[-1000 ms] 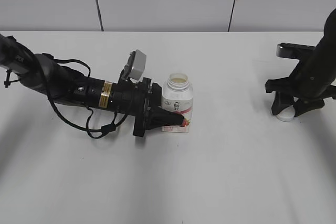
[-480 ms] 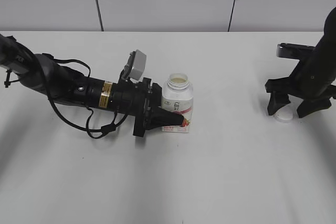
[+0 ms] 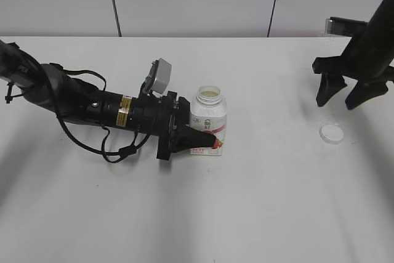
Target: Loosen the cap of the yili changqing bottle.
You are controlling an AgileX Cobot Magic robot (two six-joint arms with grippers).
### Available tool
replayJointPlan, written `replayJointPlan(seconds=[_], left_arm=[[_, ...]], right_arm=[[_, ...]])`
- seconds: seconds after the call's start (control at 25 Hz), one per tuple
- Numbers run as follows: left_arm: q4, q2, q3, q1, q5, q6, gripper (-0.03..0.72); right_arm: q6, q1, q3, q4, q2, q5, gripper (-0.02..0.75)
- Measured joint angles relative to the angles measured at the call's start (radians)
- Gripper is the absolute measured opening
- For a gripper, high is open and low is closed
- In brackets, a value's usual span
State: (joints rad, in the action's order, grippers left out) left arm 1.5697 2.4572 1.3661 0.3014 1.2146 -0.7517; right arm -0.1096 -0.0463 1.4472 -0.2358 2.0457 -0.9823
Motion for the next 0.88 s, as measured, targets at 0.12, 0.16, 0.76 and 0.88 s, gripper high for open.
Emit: replayJointPlan(seconds=[0.12, 0.16, 0.76, 0.88], left_arm=[[-0.005, 0.001, 0.000, 0.000, -0.005, 0.000, 0.444], [-0.005, 0.001, 0.000, 0.000, -0.006, -0.001, 0.477], [0.028, -0.071, -0.002, 0.000, -0.008, -0.015, 0.608], [0.038, -0.106, -0.002, 0.000, -0.008, -0.019, 0.607]], right_arm=[[0.002, 0.000, 0.042, -0.005, -0.002, -0.013, 0.491], [0.003, 0.000, 0.053, -0.005, -0.002, -0.013, 0.491], [0.007, 0.000, 0.073, -0.006, -0.002, -0.016, 0.490], [0.007, 0.000, 0.073, -0.006, -0.003, -0.016, 0.490]])
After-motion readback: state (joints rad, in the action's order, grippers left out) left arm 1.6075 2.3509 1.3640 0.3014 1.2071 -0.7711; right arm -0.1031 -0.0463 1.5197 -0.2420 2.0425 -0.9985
